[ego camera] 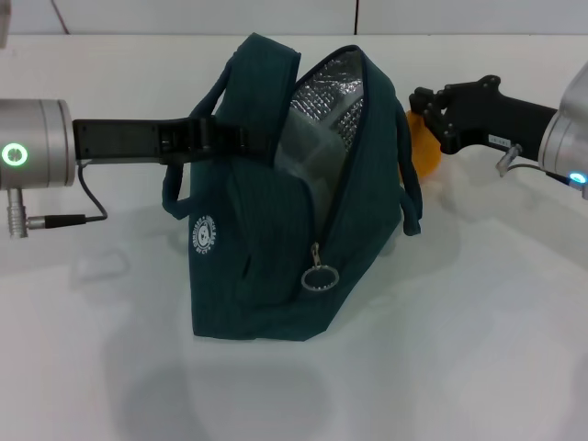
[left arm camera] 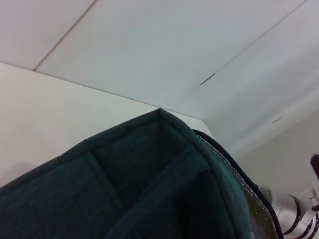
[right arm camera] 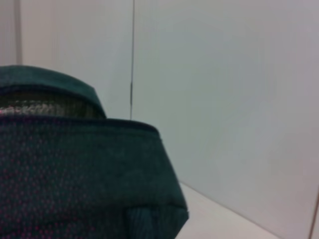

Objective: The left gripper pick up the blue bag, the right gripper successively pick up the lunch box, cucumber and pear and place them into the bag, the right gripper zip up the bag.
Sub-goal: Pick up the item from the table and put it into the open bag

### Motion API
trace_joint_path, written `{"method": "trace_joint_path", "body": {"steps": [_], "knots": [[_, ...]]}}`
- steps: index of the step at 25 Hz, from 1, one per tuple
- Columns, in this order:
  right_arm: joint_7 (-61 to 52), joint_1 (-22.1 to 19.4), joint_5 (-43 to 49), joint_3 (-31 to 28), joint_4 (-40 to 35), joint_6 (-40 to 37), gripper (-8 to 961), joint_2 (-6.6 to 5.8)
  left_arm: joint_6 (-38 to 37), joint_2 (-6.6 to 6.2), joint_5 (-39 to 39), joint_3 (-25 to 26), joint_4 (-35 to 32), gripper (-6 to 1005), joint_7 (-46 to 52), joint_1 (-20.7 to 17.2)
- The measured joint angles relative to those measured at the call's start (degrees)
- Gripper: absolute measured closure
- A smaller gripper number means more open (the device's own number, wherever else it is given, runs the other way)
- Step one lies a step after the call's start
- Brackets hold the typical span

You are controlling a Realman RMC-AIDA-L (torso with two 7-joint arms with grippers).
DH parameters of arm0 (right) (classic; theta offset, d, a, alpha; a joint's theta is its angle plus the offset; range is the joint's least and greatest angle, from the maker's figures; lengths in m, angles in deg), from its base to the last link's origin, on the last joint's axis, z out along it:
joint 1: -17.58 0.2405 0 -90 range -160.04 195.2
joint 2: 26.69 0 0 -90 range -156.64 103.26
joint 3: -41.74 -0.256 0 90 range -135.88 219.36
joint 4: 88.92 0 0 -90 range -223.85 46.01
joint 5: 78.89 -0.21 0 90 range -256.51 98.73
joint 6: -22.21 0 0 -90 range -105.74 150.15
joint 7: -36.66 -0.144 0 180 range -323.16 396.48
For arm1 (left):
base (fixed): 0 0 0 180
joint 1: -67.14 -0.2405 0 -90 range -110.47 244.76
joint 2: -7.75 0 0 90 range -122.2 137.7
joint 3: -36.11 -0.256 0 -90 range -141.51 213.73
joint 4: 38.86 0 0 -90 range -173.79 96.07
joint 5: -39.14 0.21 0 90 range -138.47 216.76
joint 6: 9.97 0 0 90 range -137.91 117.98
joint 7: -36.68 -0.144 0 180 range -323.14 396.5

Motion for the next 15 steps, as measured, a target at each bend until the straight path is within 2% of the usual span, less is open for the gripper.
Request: {"method": "trace_joint_path", "body": {"steps": [5,11,15], "knots": [[0.01,-0.8,-1.96,-0.03,-0.47,-0.31,932,-0.06,0.0,0.0,0.0,0.0,0.0,962,0.0,-0.08],[-0.55,-3.3,-4.6,-0.2,-2.88,-1.81,932,-0.46,-0.04,0.0,0.0,-0.01,0.0,962,0.0,-0.19],[-3.89,-6.49,-7.17,-0.23,-7.93,-4.81,931,-0.75,-0.12,0.0,0.0,-0.01,0.0,962,0.0,-0.29]]}}
